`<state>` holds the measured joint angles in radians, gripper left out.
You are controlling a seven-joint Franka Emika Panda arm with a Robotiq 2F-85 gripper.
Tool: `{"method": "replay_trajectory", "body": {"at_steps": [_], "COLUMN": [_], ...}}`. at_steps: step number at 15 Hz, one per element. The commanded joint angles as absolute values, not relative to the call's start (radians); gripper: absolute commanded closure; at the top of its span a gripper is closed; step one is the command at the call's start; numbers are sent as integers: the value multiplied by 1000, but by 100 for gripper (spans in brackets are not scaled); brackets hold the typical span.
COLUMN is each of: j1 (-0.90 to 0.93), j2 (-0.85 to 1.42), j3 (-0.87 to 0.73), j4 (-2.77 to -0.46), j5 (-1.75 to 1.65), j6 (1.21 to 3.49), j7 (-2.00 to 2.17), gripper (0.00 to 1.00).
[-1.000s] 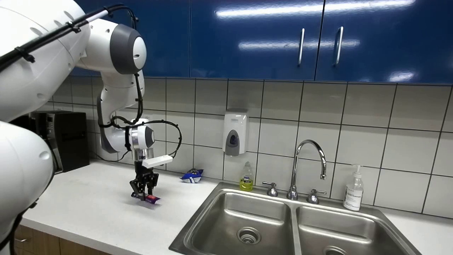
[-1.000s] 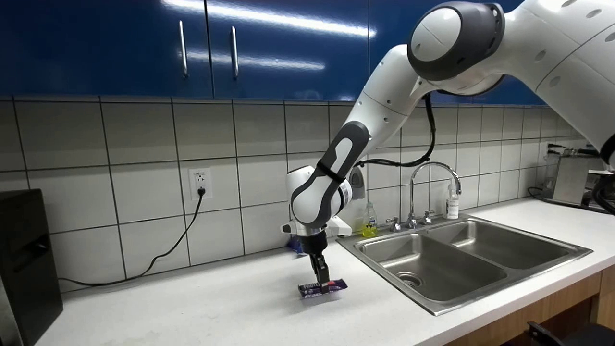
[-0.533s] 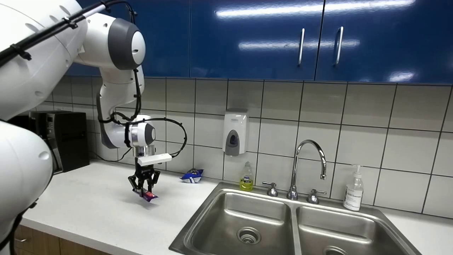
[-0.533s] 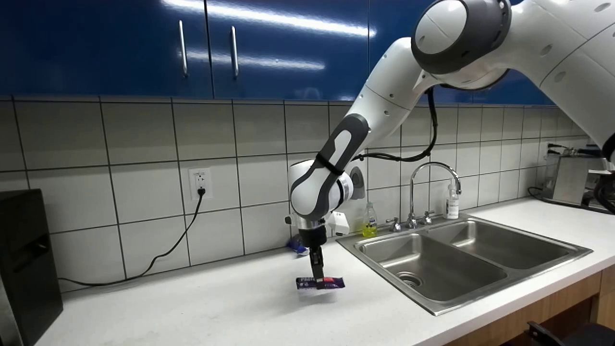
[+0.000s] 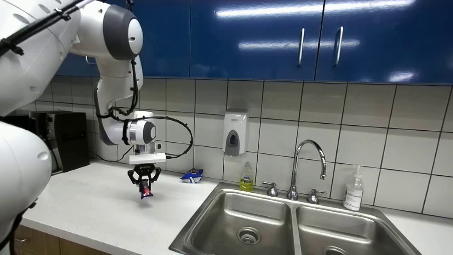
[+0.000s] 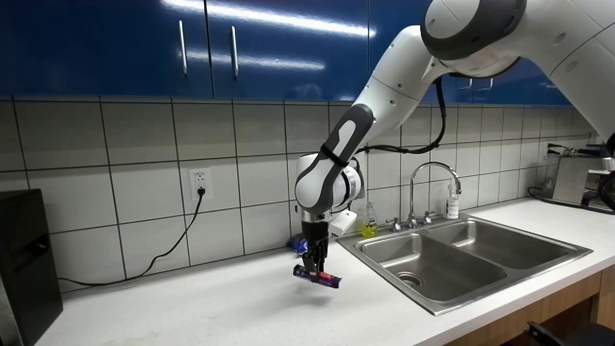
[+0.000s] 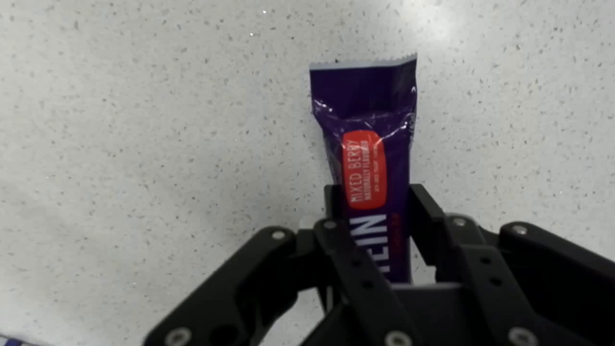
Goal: Put the purple snack in the sink.
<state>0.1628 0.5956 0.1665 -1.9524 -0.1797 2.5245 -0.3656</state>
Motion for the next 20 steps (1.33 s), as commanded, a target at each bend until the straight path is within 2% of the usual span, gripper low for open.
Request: {"method": "replay_trajectory", "body": {"at_steps": [1, 10, 20], "j1": [165, 215, 180], "j2": [525, 466, 390], "j3": [149, 41, -75], "j4": [-2034, -2122, -2240], "j5": [-147, -130, -95], "j6": [2596, 2739, 2783], "j7": [-210, 147, 296], "gripper": [88, 88, 88]}}
